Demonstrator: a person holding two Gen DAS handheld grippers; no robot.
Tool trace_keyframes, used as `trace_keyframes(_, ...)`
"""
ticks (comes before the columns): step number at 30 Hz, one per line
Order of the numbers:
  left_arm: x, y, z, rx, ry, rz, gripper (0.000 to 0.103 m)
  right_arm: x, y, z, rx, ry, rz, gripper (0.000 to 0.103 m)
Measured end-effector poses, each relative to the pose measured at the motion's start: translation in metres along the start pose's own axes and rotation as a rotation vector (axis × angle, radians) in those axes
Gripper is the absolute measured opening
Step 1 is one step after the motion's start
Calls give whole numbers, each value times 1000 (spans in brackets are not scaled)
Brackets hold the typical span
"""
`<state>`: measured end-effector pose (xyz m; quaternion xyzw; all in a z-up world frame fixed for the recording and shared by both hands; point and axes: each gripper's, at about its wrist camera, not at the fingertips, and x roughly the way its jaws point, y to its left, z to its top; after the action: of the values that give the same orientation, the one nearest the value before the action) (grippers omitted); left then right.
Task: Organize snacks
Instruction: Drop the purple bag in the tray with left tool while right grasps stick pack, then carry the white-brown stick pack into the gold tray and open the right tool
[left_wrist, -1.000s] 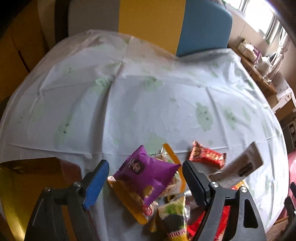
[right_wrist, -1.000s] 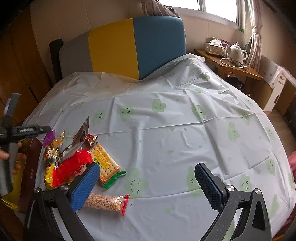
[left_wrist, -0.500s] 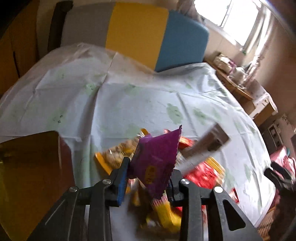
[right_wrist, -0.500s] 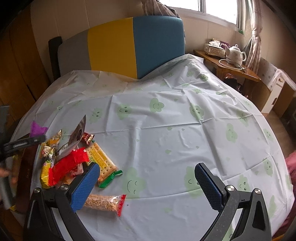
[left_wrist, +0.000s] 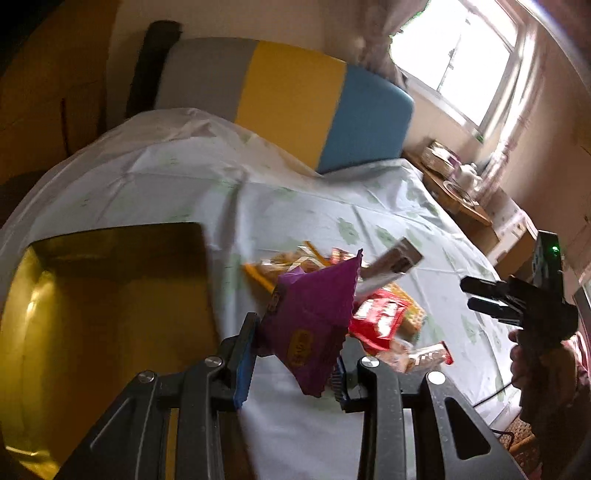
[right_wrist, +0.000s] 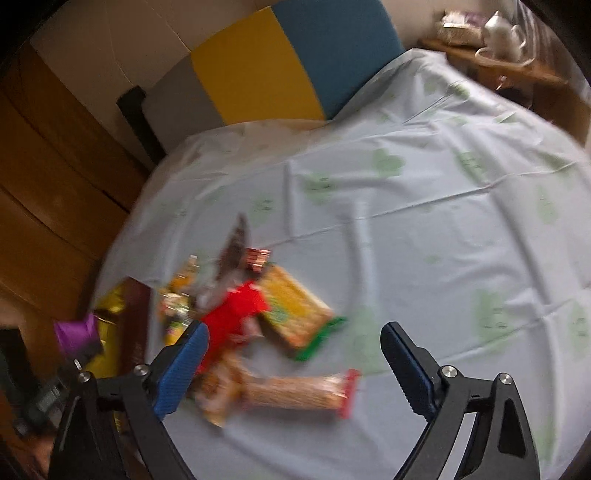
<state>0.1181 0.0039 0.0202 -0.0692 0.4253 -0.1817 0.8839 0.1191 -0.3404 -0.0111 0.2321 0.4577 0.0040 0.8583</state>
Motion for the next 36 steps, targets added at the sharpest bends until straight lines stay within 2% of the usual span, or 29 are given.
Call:
trace_keyframes(2,-8,22,1,-40,-11,37,35,15,13,7,10,6,7,92)
trace_keyframes(4,-7,37,1,-69,-2,63,35,29,21,13,27,11,13,85)
trace_keyframes(8,5,70,6,-134,20,114,35,62,33,23,79,19,-2,78)
trace_keyframes(9,8,77,6,-139,23,121,36,69,34,25,88,21,-5,74)
trace_keyframes(11,22,84,13,-152,40,161,36,84,38,28,105,34,-16,62)
trace_keyframes(13,29,89,19,-161,41,168,38,96,39,29,112,57,-25,38)
trace_keyframes(14,34,91,23,-168,40,166,40,103,40,29,120,74,-24,32)
trace_keyframes(15,36,93,24,-175,39,170,43,108,40,28,128,83,-19,21)
trace_keyframes(19,35,95,21,-197,29,149,54,104,41,24,115,58,3,15)
trace_keyframes(28,7,84,-23,-204,51,152,54,42,65,16,-74,-81,-15,5)
trace_keyframes(36,-18,81,-55,-217,45,162,54,-21,97,1,-276,-166,-24,5)
